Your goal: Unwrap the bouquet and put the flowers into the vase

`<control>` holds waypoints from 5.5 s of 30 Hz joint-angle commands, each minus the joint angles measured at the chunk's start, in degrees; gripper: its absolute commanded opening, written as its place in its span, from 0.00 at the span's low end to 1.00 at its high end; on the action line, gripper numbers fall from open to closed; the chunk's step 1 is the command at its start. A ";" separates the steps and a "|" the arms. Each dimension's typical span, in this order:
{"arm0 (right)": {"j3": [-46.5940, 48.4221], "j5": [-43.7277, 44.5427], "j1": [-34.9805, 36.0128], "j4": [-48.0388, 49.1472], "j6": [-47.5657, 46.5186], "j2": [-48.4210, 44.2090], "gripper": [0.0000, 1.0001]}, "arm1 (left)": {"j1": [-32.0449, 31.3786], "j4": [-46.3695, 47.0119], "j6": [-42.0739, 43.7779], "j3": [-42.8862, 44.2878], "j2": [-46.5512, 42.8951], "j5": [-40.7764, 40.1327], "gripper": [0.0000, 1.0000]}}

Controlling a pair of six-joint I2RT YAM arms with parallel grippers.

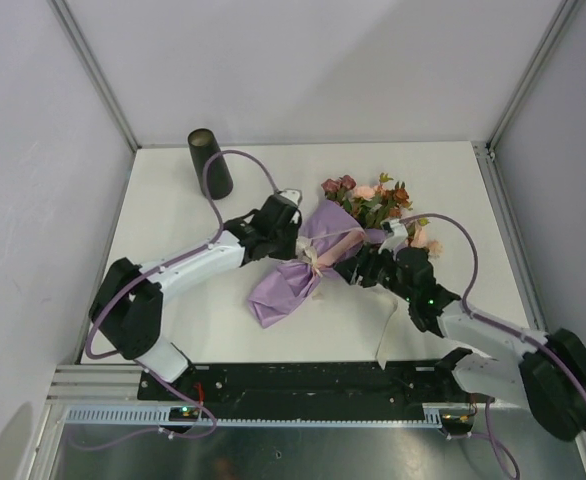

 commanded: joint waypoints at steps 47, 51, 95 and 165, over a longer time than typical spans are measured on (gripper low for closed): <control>20.90 6.41 9.35 -12.09 -22.93 24.15 0.36 | 10.53 -8.05 -11.40 -20.01 -18.39 0.55 0.72; 20.99 5.85 9.29 -10.80 -23.46 26.18 0.36 | 10.13 -6.81 -11.56 -20.84 -16.95 2.07 0.68; 22.14 -3.12 6.74 -9.07 -19.37 28.01 0.10 | 6.88 -3.77 -14.52 -23.67 -16.92 -0.77 0.00; 24.34 -11.10 4.13 -10.46 -17.62 27.82 0.13 | 3.25 -7.09 -16.58 -22.73 -18.58 -7.40 0.00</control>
